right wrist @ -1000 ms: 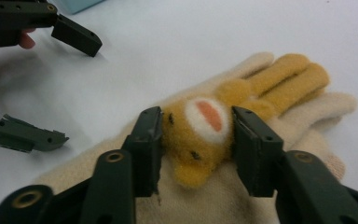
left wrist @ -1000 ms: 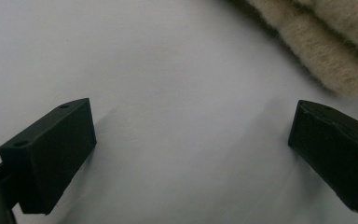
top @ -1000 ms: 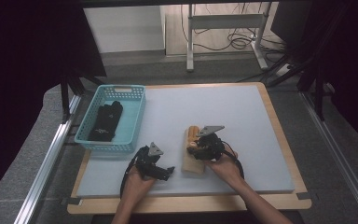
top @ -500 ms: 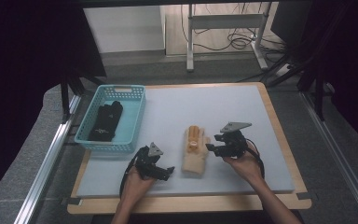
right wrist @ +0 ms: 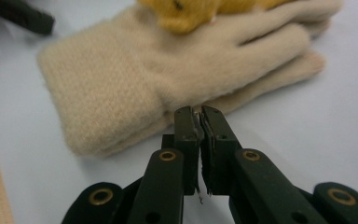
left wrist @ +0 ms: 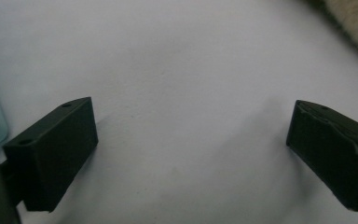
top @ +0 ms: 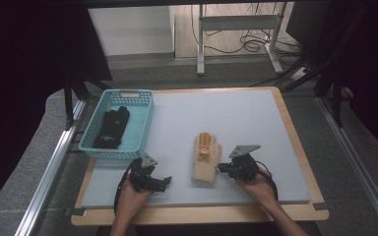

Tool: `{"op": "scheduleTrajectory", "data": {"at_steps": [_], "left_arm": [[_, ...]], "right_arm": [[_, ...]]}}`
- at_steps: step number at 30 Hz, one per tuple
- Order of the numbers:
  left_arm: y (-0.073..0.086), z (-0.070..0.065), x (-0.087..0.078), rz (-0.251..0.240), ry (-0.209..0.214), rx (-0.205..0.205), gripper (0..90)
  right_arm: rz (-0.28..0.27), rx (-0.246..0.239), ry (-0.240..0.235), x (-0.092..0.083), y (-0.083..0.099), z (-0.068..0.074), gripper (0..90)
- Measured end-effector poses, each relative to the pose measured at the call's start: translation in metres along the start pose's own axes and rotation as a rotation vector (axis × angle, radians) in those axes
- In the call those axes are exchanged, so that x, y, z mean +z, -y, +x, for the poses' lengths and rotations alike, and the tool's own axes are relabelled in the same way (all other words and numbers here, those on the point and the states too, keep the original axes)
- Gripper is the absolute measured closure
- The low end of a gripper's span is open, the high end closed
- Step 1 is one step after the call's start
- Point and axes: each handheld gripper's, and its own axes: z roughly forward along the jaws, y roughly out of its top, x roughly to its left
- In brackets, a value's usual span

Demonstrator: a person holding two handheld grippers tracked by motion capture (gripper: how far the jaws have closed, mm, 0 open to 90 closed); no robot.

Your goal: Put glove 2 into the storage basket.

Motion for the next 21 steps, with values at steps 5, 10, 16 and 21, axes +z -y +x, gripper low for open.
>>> {"op": "scheduleTrajectory", "data": {"at_steps": [5, 10, 16, 21], "left_arm": [[-0.001, -0.003, 0.002, 0.014, -0.019, 0.025, 1.0], [-0.001, -0.003, 0.002, 0.014, -0.019, 0.025, 1.0], [-0.001, -0.003, 0.002, 0.014, -0.019, 0.026, 1.0], [0.000, -0.003, 0.002, 0.014, -0.019, 0.026, 1.0]], "right_arm": [[0.006, -0.031, -0.006, 0.012, -0.001, 0.008, 84.2], [0.004, -0.044, -0.026, 0.021, -0.007, 0.015, 84.4], [-0.008, -0.047, -0.047, 0.035, -0.017, 0.022, 84.3], [-0.015, -0.056, -0.054, 0.049, -0.028, 0.028, 84.3]]}}
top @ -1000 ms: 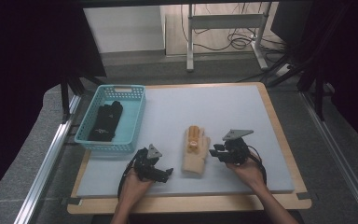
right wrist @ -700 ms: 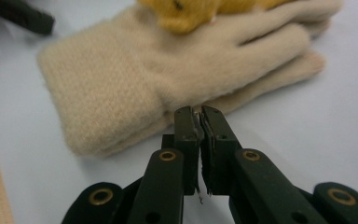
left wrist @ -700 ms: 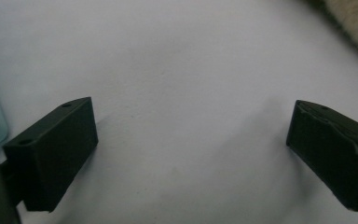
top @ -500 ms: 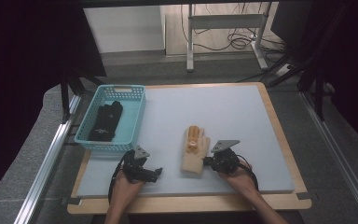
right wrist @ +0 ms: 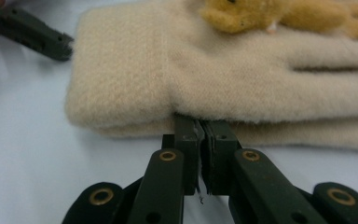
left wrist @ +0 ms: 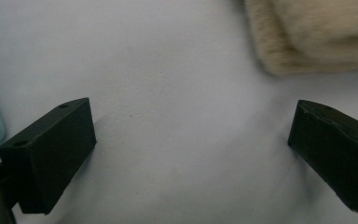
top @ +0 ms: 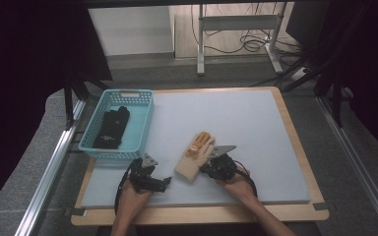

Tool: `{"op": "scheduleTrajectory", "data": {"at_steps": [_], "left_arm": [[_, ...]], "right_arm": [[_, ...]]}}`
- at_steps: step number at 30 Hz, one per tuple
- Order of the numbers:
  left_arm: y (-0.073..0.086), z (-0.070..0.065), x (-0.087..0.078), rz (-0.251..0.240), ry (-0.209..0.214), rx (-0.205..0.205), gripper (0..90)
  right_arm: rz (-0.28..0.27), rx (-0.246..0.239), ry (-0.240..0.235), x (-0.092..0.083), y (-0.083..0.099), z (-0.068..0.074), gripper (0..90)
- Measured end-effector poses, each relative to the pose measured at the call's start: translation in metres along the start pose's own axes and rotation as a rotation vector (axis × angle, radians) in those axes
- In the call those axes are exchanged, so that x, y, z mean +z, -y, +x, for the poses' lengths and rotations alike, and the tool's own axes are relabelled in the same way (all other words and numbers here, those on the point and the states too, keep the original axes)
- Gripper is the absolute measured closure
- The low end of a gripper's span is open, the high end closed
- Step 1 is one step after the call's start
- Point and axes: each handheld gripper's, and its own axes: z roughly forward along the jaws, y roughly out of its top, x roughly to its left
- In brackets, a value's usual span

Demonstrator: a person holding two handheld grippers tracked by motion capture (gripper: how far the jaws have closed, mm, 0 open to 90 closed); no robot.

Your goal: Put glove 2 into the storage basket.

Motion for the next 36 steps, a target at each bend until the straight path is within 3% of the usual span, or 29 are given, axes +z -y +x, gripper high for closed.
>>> {"op": "scheduleTrajectory", "data": {"at_steps": [8, 11, 14, 19, 36], "left_arm": [[0.000, 0.000, 0.000, 0.000, 0.000, -0.002, 1.0], [0.000, 0.000, 0.000, -0.001, 0.000, -0.002, 1.0], [0.000, 0.000, 0.000, -0.001, -0.001, -0.001, 1.0], [0.000, -0.001, 0.000, 0.002, -0.010, -0.001, 0.0], [0.000, -0.001, 0.000, 0.006, -0.009, -0.002, 0.0]], "right_arm": [[-0.018, -0.007, -0.001, 0.020, -0.014, 0.001, 84.3], [-0.020, -0.004, -0.002, 0.022, -0.016, 0.001, 83.9], [-0.005, -0.020, 0.001, 0.019, -0.016, 0.002, 77.7], [-0.020, -0.025, 0.018, 0.003, -0.012, -0.001, 68.5], [-0.042, 0.049, 0.166, -0.065, 0.031, -0.045, 24.8]]}}
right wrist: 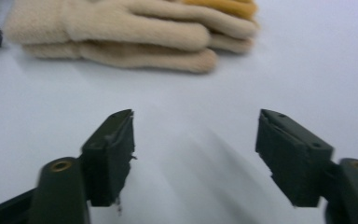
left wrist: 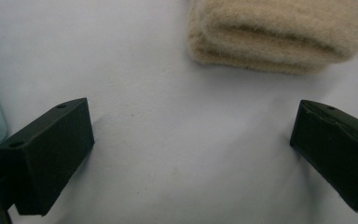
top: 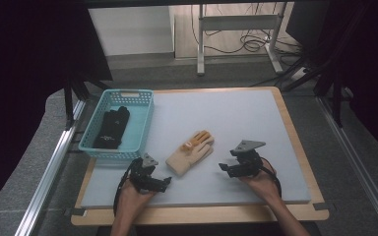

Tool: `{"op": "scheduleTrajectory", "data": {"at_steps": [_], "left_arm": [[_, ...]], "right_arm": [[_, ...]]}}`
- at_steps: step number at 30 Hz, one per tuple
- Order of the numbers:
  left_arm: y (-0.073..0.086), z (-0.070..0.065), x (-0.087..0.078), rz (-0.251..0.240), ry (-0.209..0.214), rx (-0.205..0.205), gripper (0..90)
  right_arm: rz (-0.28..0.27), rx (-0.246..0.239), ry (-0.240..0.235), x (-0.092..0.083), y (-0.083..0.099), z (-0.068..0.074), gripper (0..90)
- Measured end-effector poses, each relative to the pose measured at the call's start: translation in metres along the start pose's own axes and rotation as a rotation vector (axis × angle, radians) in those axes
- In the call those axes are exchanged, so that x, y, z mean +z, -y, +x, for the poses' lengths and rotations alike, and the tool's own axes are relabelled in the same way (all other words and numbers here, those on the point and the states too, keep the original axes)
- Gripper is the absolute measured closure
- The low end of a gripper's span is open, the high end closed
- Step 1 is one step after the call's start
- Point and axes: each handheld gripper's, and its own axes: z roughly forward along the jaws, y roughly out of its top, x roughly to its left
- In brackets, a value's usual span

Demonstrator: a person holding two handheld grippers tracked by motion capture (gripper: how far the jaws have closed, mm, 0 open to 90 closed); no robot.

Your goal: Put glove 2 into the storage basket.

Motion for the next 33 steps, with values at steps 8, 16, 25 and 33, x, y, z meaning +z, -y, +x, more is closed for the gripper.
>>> {"op": "scheduleTrajectory", "data": {"at_steps": [8, 16, 25, 33], "left_arm": [[0.000, 0.000, 0.000, -0.002, -0.002, 0.002, 0.0], [0.000, 0.000, 0.000, -0.002, 0.001, -0.001, 0.0], [0.000, 0.000, 0.000, -0.004, 0.002, 0.000, 0.1], [-0.005, -0.002, -0.006, 0.016, 0.028, 0.017, 2.6]], "right_arm": [[-0.009, 0.061, 0.032, -0.021, 0.022, -0.015, 11.6], [0.045, 0.066, 0.079, -0.023, 0.043, -0.023, 4.2], [0.076, 0.055, 0.098, -0.021, 0.043, -0.021, 3.0], [0.075, 0.054, 0.100, -0.021, 0.043, -0.021, 3.1]]}}
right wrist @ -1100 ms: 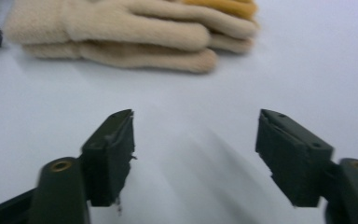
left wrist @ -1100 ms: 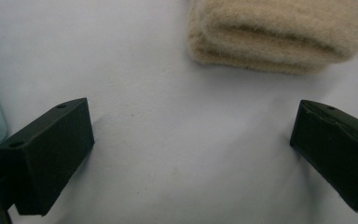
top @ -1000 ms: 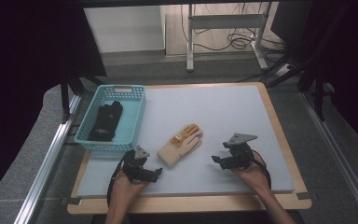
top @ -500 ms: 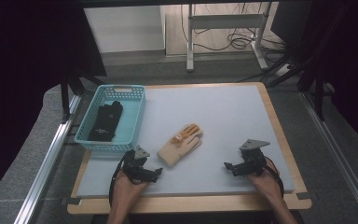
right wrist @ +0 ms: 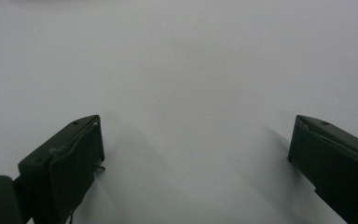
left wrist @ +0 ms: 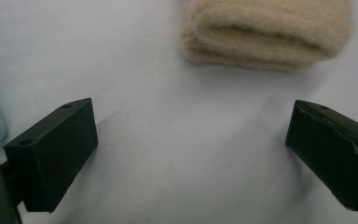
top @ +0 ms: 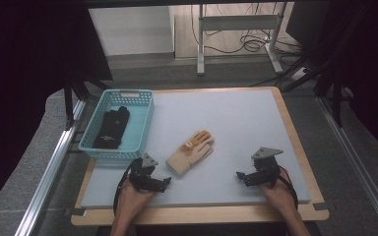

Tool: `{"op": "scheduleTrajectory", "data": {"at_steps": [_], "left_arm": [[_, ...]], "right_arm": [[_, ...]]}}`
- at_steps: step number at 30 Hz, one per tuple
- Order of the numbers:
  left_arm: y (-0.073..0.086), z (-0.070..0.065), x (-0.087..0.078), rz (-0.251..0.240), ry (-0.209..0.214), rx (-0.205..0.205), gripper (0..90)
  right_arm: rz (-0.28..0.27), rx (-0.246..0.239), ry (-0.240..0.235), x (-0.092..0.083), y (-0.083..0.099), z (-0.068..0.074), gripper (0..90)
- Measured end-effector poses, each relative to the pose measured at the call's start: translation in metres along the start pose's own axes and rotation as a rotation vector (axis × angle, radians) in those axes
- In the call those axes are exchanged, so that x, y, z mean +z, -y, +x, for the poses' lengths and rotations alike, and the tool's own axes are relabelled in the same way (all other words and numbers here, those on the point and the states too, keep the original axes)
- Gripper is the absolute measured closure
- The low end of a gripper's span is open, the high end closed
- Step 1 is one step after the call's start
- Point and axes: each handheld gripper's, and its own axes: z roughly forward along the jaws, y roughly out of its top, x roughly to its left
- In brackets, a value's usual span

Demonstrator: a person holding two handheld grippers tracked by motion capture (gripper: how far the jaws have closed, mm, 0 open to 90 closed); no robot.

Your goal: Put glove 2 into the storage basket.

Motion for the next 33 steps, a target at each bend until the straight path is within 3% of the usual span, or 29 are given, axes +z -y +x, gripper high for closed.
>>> {"op": "scheduleTrajectory", "data": {"at_steps": [5, 11, 16, 21, 29, 33], "left_arm": [[-0.015, -0.006, -0.004, -0.016, 0.034, 0.034, 1.4], [-0.046, -0.011, -0.002, -0.036, 0.083, 0.061, 0.0], [-0.075, -0.016, 0.010, -0.008, 0.105, 0.097, 0.0], [-0.098, -0.022, 0.034, 0.050, 0.094, 0.136, 0.0], [-0.109, -0.022, 0.068, 0.135, 0.114, 0.129, 0.7], [-0.108, -0.022, 0.075, 0.154, 0.103, 0.136, 2.3]], "right_arm": [[-0.001, 0.000, 0.001, 0.000, 0.000, 0.000, 3.1], [0.000, -0.002, 0.001, 0.000, 0.000, 0.000, 3.2], [-0.001, -0.003, 0.001, 0.000, 0.000, 0.000, 3.2], [0.000, -0.004, 0.002, 0.000, 0.000, 0.000, 3.2], [-0.002, -0.002, 0.001, 0.000, 0.000, 0.000, 3.3], [-0.002, -0.002, 0.002, 0.000, 0.000, 0.000, 3.3]]}}
